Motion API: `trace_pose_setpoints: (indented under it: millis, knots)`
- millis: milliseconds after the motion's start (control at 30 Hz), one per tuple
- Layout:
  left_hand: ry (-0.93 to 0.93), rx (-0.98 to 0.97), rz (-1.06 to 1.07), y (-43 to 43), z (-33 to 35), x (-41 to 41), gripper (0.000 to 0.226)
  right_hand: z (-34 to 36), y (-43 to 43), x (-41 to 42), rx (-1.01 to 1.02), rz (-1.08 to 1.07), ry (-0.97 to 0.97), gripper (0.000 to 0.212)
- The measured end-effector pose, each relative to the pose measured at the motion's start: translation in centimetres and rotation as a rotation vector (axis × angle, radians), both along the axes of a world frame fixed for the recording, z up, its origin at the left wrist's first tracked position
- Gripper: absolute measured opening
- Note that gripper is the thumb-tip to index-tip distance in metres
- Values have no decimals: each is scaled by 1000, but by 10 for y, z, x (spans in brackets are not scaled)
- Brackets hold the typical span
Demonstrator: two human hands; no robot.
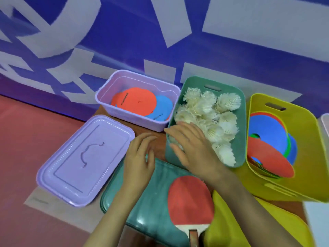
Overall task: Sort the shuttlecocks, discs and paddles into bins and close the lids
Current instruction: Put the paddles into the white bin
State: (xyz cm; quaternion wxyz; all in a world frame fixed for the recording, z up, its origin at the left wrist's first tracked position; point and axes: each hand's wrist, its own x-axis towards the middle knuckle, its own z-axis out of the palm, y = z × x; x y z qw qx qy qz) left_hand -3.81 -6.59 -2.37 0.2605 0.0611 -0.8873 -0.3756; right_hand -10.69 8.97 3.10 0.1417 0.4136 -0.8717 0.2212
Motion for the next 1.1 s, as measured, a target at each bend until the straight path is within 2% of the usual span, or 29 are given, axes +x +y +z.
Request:
trace_pose_setpoints:
  millis: [200,333,400,467,533,633,733,833,933,967,1033,1100]
  knots:
    - [-161,119,25,72,-41,65,28,-36,83,78,-24,61,-51,29]
    - [-426,251,81,108,-74,101,30,-79,122,115,53,0,-216,30]
    - [-580,292,108,121,-88,117,25,-99,132,129,214,-132,-367,34]
    - [-697,300,118,133,-97,129,23,-116,138,143,354,-264,-633,43]
    - [-786,283,103,145,-99,137,29,-128,139,155,364,-349,-813,46]
    - [-768,308,100,158,-97,139,37,-136,134,169,356,-473,-815,49]
    - [-759,454,159,165,-94,137,45,-140,126,185,351,-530,-804,60]
    - [-725,666,243,168,-94,135,65,-141,119,196,292,-509,-853,66]
    - [-731,805,323,167,-104,132,95,-136,116,199,261,-504,-883,70]
    - [-719,891,339,166,-106,131,98,-135,117,199,238,-508,-888,68]
    - [-681,1055,348,167,-101,131,80,-131,124,197,180,-514,-915,60]
    - [-658,1148,320,169,-90,129,45,-126,137,195,124,-512,-945,54]
